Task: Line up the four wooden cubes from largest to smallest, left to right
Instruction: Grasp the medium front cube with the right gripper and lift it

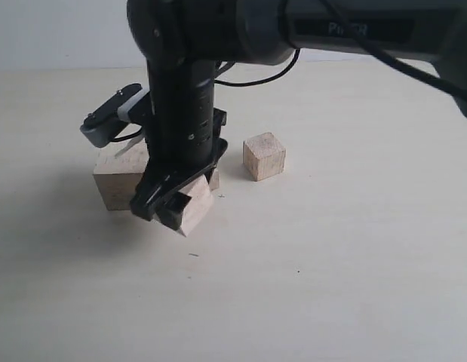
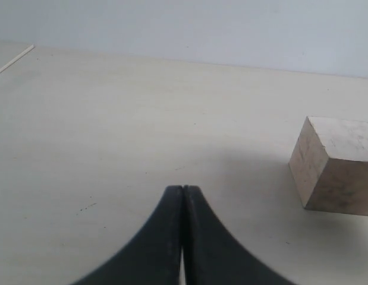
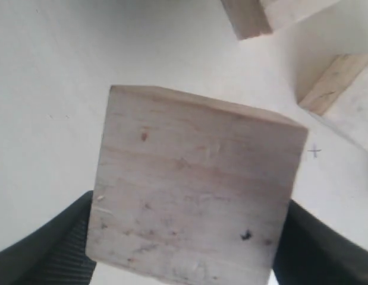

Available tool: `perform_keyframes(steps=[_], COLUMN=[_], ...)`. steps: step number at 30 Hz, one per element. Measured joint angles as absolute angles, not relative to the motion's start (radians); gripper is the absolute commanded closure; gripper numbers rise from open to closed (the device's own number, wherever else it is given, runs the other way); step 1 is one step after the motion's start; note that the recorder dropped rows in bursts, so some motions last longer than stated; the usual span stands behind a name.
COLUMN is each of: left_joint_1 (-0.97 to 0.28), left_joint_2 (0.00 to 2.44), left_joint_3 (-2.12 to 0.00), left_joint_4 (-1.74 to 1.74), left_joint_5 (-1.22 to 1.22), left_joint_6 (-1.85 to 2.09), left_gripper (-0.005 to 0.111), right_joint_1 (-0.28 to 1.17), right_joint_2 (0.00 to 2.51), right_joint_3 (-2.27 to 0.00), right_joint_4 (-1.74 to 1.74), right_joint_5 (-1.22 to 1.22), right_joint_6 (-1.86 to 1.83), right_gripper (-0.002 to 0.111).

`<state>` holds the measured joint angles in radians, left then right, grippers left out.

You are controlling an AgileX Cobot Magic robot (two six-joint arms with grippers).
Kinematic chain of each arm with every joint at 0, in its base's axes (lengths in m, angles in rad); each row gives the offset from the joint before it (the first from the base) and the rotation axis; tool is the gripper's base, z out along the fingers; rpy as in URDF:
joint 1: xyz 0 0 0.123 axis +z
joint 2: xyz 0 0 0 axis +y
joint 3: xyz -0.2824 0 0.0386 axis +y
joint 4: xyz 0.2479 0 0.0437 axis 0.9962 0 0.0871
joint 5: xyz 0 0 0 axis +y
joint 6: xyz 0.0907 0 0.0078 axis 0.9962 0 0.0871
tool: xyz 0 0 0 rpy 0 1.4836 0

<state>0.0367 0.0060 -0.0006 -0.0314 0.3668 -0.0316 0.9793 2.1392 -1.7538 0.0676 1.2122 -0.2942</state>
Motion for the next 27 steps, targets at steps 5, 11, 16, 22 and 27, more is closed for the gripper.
perform_keyframes(steps=[5, 11, 16, 22, 27], left_joint_1=[0.037, 0.037, 0.037, 0.037, 0.037], left_joint_2=[0.006, 0.006, 0.006, 0.006, 0.006], left_joint_3=[-0.001, -0.001, -0.001, -0.001, -0.001], left_joint_4=[-0.031, -0.031, -0.031, -0.031, -0.031], left_joint_5=[0.367, 0.367, 0.367, 0.367, 0.367], left_joint_6=[-0.032, -0.032, -0.032, -0.032, -0.032], left_gripper=[0.107, 0.107, 0.107, 0.107, 0.107], right_joint_1=[0.903, 0.811, 0.767, 0.759, 0.759], right_joint_2=[2.139, 2.139, 2.142, 2.212, 2.27], right_joint_3=[-1.754, -1.754, -1.754, -1.754, -1.754], right_joint_4=[0.084, 0.246, 0.322, 0.361, 0.347], right_joint_5=[1.218, 1.221, 1.223, 1.223, 1.225], right_joint_6=[-0.508, -0.803, -1.019, -1.059, -1.081], right_gripper=[0.108, 0.108, 0.108, 0.108, 0.108])
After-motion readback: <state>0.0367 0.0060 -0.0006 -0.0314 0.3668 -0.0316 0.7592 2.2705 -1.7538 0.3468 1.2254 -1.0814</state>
